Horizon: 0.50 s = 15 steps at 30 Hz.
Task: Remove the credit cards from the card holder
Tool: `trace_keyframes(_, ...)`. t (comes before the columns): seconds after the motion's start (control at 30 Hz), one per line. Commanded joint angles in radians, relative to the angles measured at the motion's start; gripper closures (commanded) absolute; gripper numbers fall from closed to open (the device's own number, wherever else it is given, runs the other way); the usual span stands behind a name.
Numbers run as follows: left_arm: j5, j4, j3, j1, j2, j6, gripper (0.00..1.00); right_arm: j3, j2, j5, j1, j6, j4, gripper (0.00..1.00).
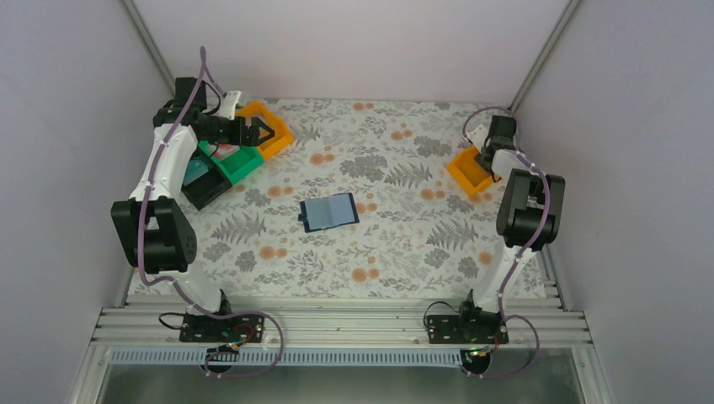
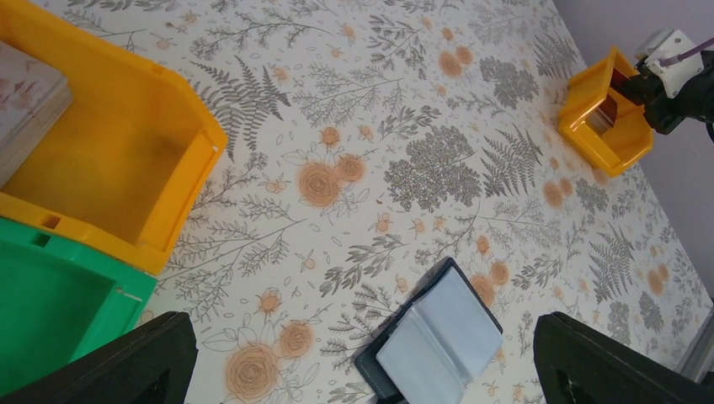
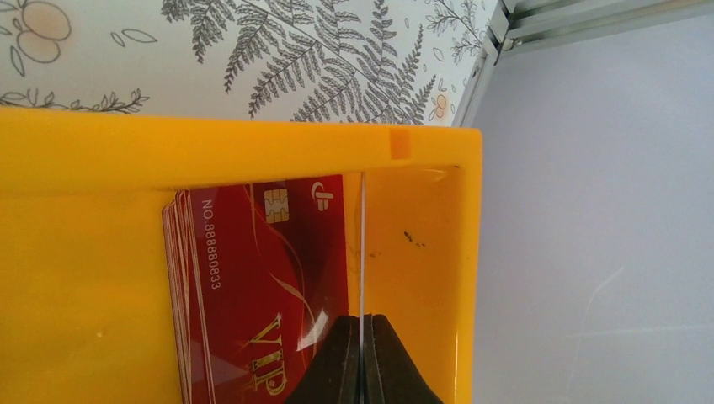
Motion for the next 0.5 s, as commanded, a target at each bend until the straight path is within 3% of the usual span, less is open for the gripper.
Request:
trace_keyframes(0.0, -0.004, -0.007, 0.028, -0.001, 0.018, 0.017, 0.00, 0.003, 0.011, -0.024, 0.004, -0.059, 0.064, 0.96)
trace_keyframes(0.47, -0.017, -0.013, 0.038, -0.012, 0.027, 0.023, 0.00, -0.082, -0.017, -0.027, 0.032, -0.189, 0.198, 0.95)
